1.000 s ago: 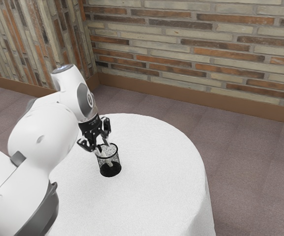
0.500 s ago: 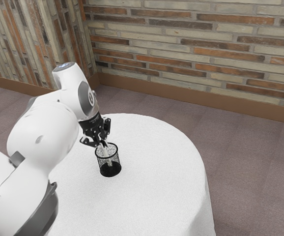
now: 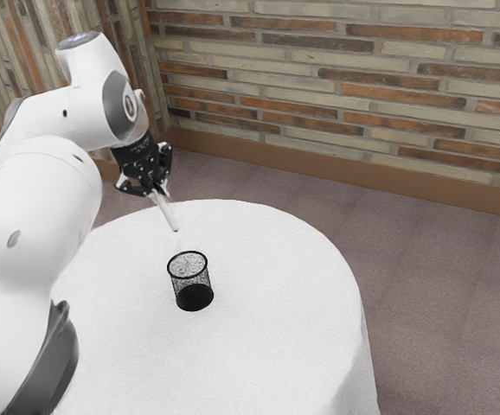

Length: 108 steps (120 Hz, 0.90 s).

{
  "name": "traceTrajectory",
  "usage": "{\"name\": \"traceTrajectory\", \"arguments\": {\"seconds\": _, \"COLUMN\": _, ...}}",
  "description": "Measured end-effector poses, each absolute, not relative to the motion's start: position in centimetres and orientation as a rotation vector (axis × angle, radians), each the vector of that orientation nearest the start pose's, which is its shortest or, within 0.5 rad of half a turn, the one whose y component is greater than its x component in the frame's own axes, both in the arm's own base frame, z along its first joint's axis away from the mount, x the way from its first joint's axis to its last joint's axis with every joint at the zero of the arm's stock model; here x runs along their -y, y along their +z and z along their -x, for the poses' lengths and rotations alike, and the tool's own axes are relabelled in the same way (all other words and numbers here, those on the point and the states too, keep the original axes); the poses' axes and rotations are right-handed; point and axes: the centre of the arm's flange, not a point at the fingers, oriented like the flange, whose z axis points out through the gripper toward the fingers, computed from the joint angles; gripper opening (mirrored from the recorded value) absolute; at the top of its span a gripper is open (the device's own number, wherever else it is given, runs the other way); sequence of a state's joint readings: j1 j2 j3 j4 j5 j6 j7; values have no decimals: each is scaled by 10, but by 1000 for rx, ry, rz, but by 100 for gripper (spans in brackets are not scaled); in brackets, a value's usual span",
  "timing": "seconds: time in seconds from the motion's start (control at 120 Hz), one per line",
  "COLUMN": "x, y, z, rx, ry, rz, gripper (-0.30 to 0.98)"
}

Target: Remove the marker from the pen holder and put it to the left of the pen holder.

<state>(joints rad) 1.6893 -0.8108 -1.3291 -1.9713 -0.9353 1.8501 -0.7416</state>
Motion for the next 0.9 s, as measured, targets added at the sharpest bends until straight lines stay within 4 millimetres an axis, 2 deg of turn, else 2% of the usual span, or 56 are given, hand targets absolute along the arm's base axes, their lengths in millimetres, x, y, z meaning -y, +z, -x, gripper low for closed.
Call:
{"name": "traceTrajectory", "arguments": {"seconds": 0.092, "x": -25, "y": 500, "z": -559, "rx": 2017, "ry": -289, "rz": 2502, "gripper": -9}}
{"name": "traceTrajectory", "arguments": {"seconds": 0.133, "x": -36, "y": 497, "z": -560, "rx": 2001, "ry": -303, "rz": 2459, "gripper": -9}}
{"name": "traceTrajectory", "arguments": {"seconds": 0.2, "x": -50, "y": 481, "z": -567, "rx": 1965, "ry": -327, "rz": 2402, "gripper": -9}}
{"name": "traceTrajectory", "arguments": {"seconds": 0.417, "x": -90, "y": 411, "z": -598, "rx": 1831, "ry": -509, "rz": 2236, "gripper": -9}}
{"name": "traceTrajectory", "arguments": {"seconds": 0.533, "x": -85, "y": 377, "z": -613, "rx": 1724, "ry": -621, "rz": 2199, "gripper": -9}}
{"name": "traceTrajectory", "arguments": {"seconds": 0.642, "x": -69, "y": 321, "z": -625, "rx": 1612, "ry": -651, "rz": 2188, "gripper": -9}}
{"name": "traceTrajectory", "arguments": {"seconds": 0.675, "x": -66, "y": 311, "z": -627, "rx": 1593, "ry": -664, "rz": 2185, "gripper": -7}}
{"name": "traceTrajectory", "arguments": {"seconds": 0.775, "x": -57, "y": 306, "z": -633, "rx": 1561, "ry": -745, "rz": 2194, "gripper": 15}}
{"name": "traceTrajectory", "arguments": {"seconds": 0.9, "x": -53, "y": 315, "z": -637, "rx": 1563, "ry": -827, "rz": 2196, "gripper": 39}}
